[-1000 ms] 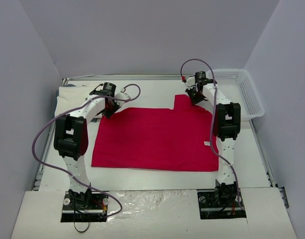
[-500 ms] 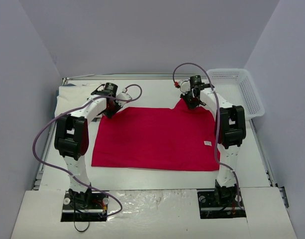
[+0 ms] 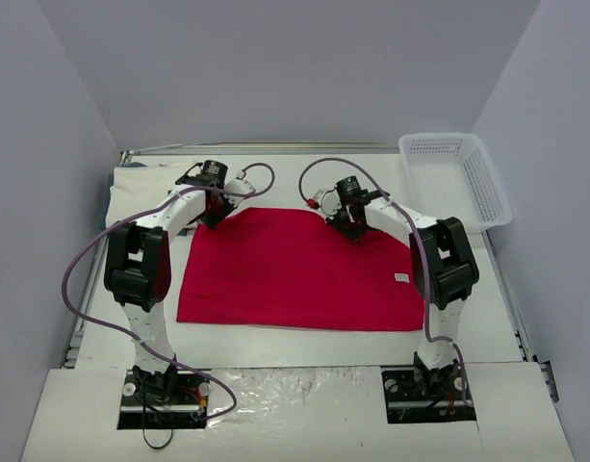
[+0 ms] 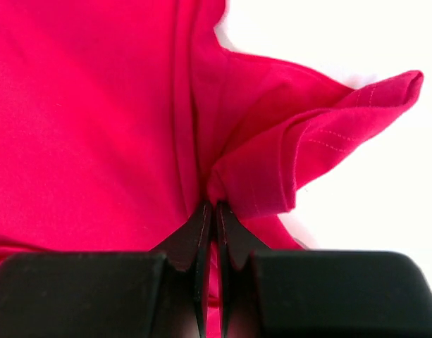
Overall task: Fold and stack the t-shirts
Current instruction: Fold the other side of the tshirt into a rectangle
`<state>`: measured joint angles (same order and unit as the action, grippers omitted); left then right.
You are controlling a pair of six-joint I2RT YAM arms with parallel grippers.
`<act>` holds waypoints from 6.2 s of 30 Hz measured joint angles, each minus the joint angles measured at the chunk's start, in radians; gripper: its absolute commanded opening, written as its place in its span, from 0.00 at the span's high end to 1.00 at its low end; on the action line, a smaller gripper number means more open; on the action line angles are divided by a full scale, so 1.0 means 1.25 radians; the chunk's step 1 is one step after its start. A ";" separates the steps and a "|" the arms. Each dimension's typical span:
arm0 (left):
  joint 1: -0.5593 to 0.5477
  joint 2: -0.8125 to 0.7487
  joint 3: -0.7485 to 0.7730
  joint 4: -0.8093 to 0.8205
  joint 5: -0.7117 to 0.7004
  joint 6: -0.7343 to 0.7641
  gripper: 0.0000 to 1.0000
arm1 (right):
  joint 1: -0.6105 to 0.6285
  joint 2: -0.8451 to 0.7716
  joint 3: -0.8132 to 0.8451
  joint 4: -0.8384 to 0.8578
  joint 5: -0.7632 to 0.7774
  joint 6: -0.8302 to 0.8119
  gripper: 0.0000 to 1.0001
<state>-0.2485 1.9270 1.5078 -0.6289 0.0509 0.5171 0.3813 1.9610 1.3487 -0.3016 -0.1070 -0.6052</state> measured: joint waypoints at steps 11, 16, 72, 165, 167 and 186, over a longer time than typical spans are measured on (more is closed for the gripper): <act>0.000 -0.001 0.000 0.005 -0.001 -0.005 0.98 | 0.032 -0.027 -0.050 0.130 0.185 0.024 1.00; -0.001 -0.009 -0.011 0.008 -0.003 -0.005 0.98 | 0.013 -0.026 0.012 0.145 0.242 0.035 1.00; -0.003 -0.027 -0.056 0.019 0.023 -0.005 0.98 | 0.088 -0.173 -0.110 0.069 0.017 0.052 0.53; 0.076 -0.034 0.088 -0.015 0.016 -0.067 0.98 | -0.227 0.121 0.473 -0.239 -0.052 0.088 1.00; 0.078 -0.047 0.060 -0.014 0.019 -0.067 0.98 | -0.227 0.094 0.459 -0.247 -0.051 0.088 1.00; 0.105 -0.197 -0.096 0.013 0.030 -0.060 0.98 | -0.228 -0.172 0.284 -0.311 -0.079 0.065 1.00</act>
<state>-0.1173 1.6814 1.3872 -0.6132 0.0887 0.4423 0.0967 1.7454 1.7042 -0.6899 -0.2054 -0.5243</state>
